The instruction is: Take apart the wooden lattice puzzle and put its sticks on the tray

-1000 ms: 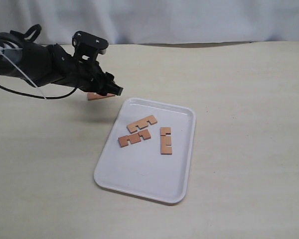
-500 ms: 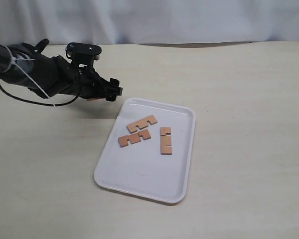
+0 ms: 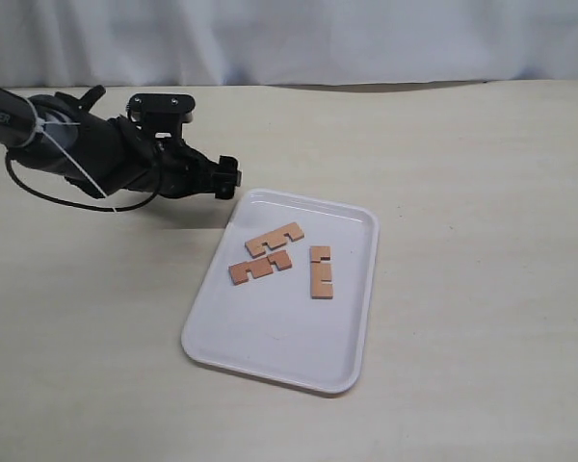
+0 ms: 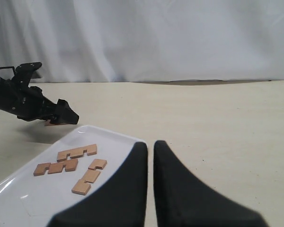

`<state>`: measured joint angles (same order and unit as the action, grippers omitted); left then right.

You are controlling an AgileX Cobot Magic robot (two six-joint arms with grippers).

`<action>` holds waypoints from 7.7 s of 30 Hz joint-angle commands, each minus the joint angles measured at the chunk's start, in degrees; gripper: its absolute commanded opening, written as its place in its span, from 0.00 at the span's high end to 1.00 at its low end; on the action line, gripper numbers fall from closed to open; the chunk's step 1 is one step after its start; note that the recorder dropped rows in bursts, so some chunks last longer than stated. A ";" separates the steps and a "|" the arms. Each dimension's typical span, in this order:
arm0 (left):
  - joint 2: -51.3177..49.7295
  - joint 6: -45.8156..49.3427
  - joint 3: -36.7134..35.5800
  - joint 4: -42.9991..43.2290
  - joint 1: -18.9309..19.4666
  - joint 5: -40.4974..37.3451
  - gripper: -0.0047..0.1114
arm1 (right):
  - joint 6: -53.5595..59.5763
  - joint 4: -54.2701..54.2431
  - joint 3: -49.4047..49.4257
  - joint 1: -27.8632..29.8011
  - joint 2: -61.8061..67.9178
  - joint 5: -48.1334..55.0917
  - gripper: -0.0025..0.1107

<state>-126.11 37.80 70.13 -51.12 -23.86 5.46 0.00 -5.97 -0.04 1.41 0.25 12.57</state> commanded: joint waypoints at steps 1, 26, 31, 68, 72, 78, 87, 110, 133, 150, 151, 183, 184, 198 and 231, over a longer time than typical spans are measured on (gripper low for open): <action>0.35 -0.46 0.72 -0.91 -3.54 2.84 0.11 | 0.00 -0.21 0.04 -0.20 -0.25 -0.42 0.94; -1.14 18.45 1.37 -27.29 -6.47 9.94 0.11 | 0.00 -0.21 0.04 -0.20 -0.25 -0.42 0.94; -1.28 19.59 1.37 -28.21 -8.00 13.70 0.11 | 0.00 -0.21 0.04 -0.20 -0.25 -0.42 0.94; -4.39 17.37 5.53 -32.47 -8.20 17.51 0.11 | 0.00 -0.21 0.04 -0.20 -0.25 -0.42 0.94; -4.39 17.18 5.53 -32.47 -8.20 17.65 0.11 | 0.00 -0.21 0.04 -0.20 -0.25 -0.42 0.94; -4.39 15.89 5.53 -34.20 -8.20 17.17 0.11 | 0.00 -0.21 0.04 -0.20 -0.25 -0.42 0.94; -6.04 15.80 5.53 -36.91 -8.20 16.68 0.11 | 0.00 -0.21 0.04 -0.20 -0.25 -0.42 0.94; -3.91 30.13 5.53 -41.35 -8.20 14.59 0.96 | 0.00 -0.21 0.04 -0.20 -0.25 -0.42 0.94; 2.81 47.37 6.13 -13.76 2.62 -13.60 0.96 | 0.00 -0.21 0.04 -0.20 -0.25 -0.42 0.94; 2.47 42.84 6.13 -4.17 4.13 -19.94 0.41 | 0.00 -0.21 0.04 -0.20 -0.25 -0.42 0.94; 1.95 42.84 6.13 -4.17 4.13 -19.93 0.42 | 0.00 -0.21 0.04 -0.20 -0.25 -0.42 0.94; -4.38 42.45 9.32 -11.58 6.52 -24.35 0.50 | 0.00 -0.21 0.04 -0.20 -0.25 -0.42 0.94; -4.71 42.45 9.32 -11.58 6.52 -24.21 0.50 | 0.00 -0.21 0.04 -0.20 -0.25 -0.42 0.94; -4.13 42.67 9.32 -9.57 6.52 -21.75 0.96 | 0.00 -0.21 0.04 -0.20 -0.25 -0.42 0.94; 9.84 -7.99 5.90 24.82 -15.52 -28.05 0.96 | 0.00 -0.21 0.04 -0.20 -0.25 -0.42 0.94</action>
<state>-115.09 33.42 76.68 -26.68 -38.53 -25.26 0.00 -5.97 -0.04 1.41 0.25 12.57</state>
